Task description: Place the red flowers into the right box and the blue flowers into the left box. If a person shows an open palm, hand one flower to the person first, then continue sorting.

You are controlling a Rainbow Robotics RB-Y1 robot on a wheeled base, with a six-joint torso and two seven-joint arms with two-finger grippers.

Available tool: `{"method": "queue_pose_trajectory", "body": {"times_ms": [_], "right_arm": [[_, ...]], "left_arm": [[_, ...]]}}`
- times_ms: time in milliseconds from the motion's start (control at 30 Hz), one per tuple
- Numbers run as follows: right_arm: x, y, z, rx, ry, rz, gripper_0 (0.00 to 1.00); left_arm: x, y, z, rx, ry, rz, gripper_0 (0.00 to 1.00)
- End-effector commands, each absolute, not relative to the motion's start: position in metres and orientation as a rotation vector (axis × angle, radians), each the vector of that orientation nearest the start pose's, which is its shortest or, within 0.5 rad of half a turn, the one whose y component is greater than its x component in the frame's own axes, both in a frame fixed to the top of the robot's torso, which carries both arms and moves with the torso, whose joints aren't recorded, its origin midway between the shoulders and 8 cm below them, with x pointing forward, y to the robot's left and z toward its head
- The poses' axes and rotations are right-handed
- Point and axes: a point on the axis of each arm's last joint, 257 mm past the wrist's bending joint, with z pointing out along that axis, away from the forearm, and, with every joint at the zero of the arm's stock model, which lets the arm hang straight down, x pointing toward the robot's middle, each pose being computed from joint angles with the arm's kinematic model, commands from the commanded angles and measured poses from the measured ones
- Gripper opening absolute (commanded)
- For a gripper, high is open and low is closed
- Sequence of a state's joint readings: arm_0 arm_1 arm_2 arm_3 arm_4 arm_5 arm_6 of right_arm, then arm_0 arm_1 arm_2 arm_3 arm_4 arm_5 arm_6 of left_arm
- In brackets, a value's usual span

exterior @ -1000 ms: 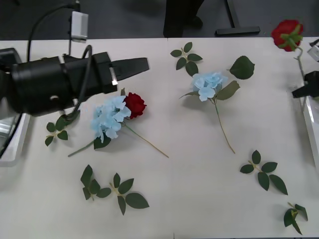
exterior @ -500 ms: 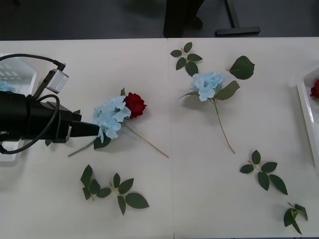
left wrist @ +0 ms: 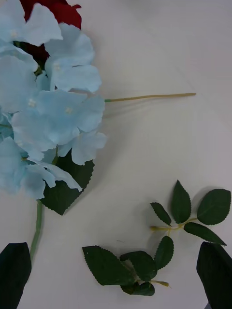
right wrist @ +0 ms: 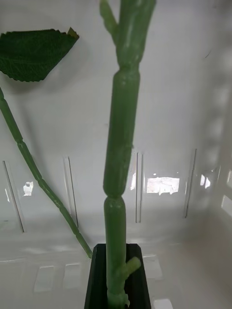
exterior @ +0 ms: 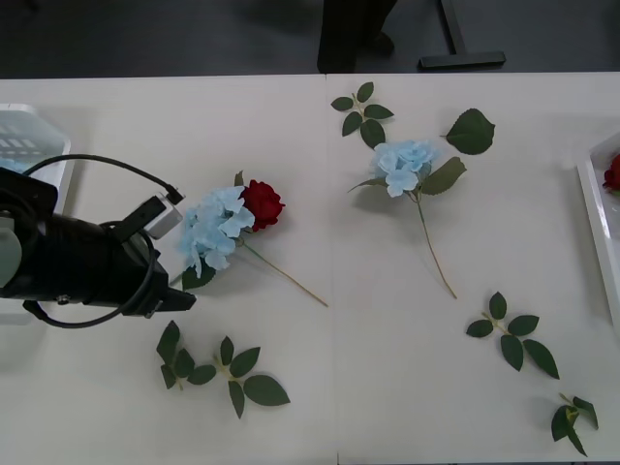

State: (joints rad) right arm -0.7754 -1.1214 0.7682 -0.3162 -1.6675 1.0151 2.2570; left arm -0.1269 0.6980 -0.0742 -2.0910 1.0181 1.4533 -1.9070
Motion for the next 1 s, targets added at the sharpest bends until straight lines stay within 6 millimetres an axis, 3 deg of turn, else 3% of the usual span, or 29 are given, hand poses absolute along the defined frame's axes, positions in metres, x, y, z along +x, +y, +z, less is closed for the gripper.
{"method": "queue_pose_trajectory", "body": {"times_ms": [33,67,167,400,500,700,800,900,1000], "right_arm": [[0.413,-0.65,-0.294,0.111,2.804,-0.155,0.45],[0.411,-0.652,-0.294,0.104,2.807,-0.161,0.62],[0.415,-0.649,-0.29,0.024,2.796,-0.147,0.78],[0.435,-0.6,-0.267,-0.145,2.749,0.076,0.9],[0.454,-0.562,-0.249,-0.281,2.707,0.18,0.92],[0.495,-0.459,-0.215,-0.549,2.604,0.349,0.93],[0.502,-0.417,-0.207,-0.622,2.588,0.39,0.93],[0.505,-0.36,-0.206,-0.671,2.589,0.456,0.93],[0.507,-0.324,-0.209,-0.67,2.598,0.467,0.92]], "left_arm": [[0.387,0.208,-0.265,1.051,2.388,-0.278,1.0],[0.389,0.208,-0.27,1.048,2.392,-0.282,1.0],[0.398,0.208,-0.277,1.047,2.383,-0.261,1.0],[0.416,0.208,-0.293,1.07,2.395,-0.178,1.0],[0.424,0.205,-0.297,1.06,2.404,-0.182,1.0],[0.434,0.208,-0.305,1.069,2.422,-0.15,1.0],[0.437,0.212,-0.306,1.074,2.422,-0.129,1.0],[0.44,0.217,-0.307,1.08,2.425,-0.107,1.0],[0.443,0.218,-0.31,1.092,2.428,-0.097,1.0]]}}
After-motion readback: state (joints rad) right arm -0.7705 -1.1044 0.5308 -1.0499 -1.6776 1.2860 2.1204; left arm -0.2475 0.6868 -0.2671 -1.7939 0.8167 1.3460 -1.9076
